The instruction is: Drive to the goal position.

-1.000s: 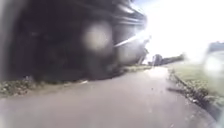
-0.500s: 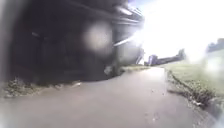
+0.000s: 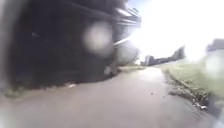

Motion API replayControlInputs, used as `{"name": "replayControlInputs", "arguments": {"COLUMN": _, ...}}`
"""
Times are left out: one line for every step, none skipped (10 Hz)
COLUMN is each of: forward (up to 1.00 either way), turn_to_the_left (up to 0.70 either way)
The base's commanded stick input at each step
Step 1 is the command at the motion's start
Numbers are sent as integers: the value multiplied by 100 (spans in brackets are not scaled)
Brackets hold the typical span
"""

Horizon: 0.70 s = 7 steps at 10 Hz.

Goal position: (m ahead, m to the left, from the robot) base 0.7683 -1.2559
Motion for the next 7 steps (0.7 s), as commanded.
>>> {"name": "replayControlInputs", "arguments": {"forward": 45, "turn_to_the_left": -27}}
{"name": "replayControlInputs", "arguments": {"forward": 45, "turn_to_the_left": -27}}
{"name": "replayControlInputs", "arguments": {"forward": 45, "turn_to_the_left": -27}}
{"name": "replayControlInputs", "arguments": {"forward": 47, "turn_to_the_left": -26}}
{"name": "replayControlInputs", "arguments": {"forward": 63, "turn_to_the_left": -18}}
{"name": "replayControlInputs", "arguments": {"forward": 70, "turn_to_the_left": -14}}
{"name": "replayControlInputs", "arguments": {"forward": 70, "turn_to_the_left": -14}}
